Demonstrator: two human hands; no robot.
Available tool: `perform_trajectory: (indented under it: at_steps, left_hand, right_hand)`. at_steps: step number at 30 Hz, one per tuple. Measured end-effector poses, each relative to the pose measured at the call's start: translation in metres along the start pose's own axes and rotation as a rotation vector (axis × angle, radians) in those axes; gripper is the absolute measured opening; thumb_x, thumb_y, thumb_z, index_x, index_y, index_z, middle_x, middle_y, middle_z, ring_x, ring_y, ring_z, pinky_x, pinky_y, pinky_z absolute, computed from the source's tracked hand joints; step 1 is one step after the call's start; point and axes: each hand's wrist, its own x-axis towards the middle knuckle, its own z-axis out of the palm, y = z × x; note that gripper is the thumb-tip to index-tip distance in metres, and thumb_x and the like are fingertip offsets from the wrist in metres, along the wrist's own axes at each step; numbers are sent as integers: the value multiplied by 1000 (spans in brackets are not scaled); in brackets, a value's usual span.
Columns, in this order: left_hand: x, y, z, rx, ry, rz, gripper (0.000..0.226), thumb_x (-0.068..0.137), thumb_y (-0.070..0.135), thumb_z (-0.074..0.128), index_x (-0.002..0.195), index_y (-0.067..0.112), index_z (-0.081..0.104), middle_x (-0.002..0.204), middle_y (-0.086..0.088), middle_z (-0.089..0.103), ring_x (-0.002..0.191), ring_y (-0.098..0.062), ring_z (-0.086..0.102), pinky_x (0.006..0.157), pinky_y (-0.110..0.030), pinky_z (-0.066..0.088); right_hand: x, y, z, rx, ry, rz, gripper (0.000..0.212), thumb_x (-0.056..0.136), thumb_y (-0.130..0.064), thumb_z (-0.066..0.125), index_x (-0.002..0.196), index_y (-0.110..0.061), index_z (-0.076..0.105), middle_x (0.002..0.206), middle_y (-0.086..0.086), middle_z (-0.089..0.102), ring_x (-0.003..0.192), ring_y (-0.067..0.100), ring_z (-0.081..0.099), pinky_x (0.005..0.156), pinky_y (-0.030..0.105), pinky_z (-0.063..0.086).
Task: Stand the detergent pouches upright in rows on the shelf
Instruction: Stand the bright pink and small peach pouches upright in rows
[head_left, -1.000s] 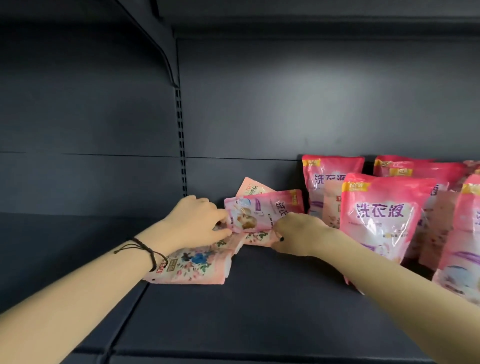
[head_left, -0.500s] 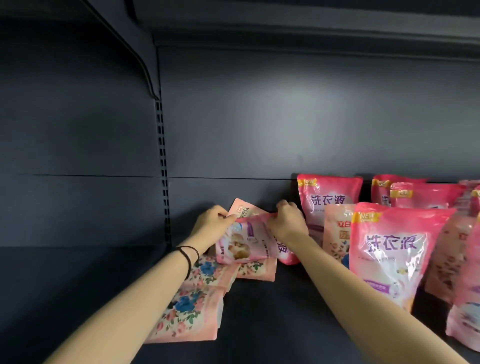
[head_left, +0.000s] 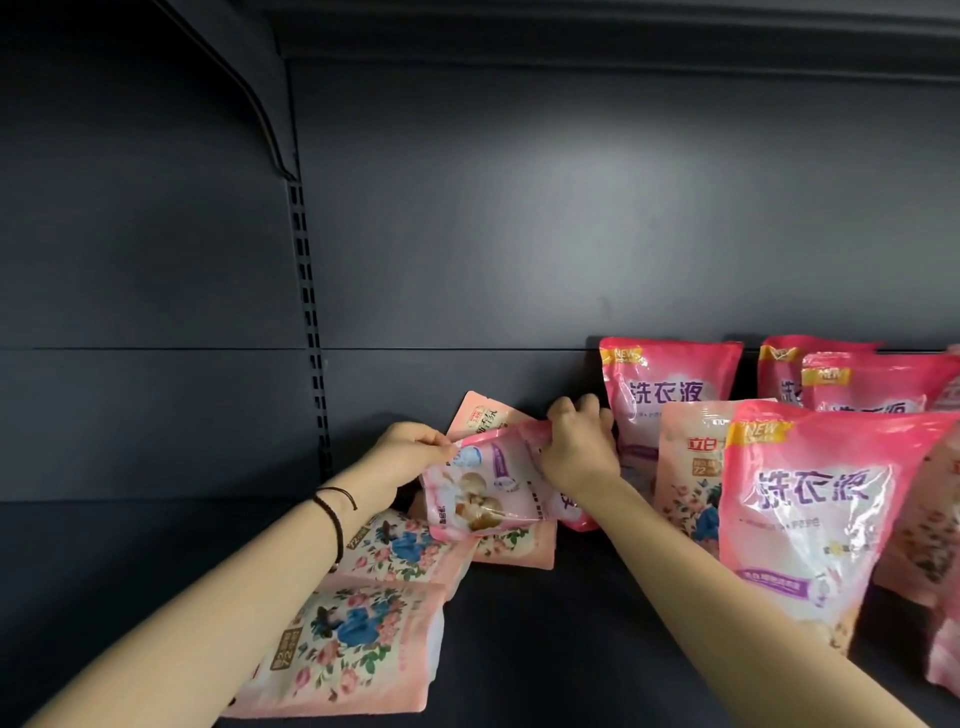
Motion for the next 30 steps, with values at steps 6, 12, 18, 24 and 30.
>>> perform_trajectory:
  at_steps: [6, 12, 18, 24, 30]
  left_hand:
    - [-20, 2, 4, -113, 41, 43, 24, 83, -11, 62, 71, 9, 55, 77, -11, 60, 71, -17, 55, 59, -20, 43]
    - [-35, -12, -8, -322, 68, 8, 27, 83, -12, 62, 71, 9, 51, 88, -19, 63, 84, -28, 61, 76, -39, 48]
    - [-50, -15, -30, -322, 53, 33, 22, 81, -3, 69, 97, 12, 63, 98, -10, 70, 82, -21, 69, 66, -29, 53]
    - [-63, 15, -36, -163, 10, 262, 23, 80, 31, 72, 102, 31, 67, 96, 9, 73, 89, 1, 67, 69, -8, 49]
    - [-68, 39, -18, -289, 168, 425, 15, 89, 28, 64, 84, 36, 75, 91, 4, 75, 87, -9, 67, 80, -25, 53]
  right_hand:
    - [-5, -3, 0, 115, 12, -2, 34, 92, -31, 57, 117, -9, 52, 124, 14, 38, 114, 36, 37, 96, 41, 41]
    - [-7, -3, -2, 422, 159, 14, 38, 88, 4, 48, 126, -1, 42, 127, 23, 42, 106, 40, 49, 93, 46, 45]
    - [-3, -20, -23, 599, 312, -81, 18, 93, -2, 53, 107, -2, 65, 101, 9, 69, 94, 23, 64, 75, 16, 39]
    - [-16, -67, -68, 620, 335, -493, 17, 92, 1, 54, 98, -5, 70, 95, 5, 71, 90, 24, 65, 83, 31, 48]
    - [-41, -94, -81, 454, 329, -799, 18, 92, -1, 53, 100, -3, 69, 93, 9, 70, 88, 29, 60, 82, 41, 45]
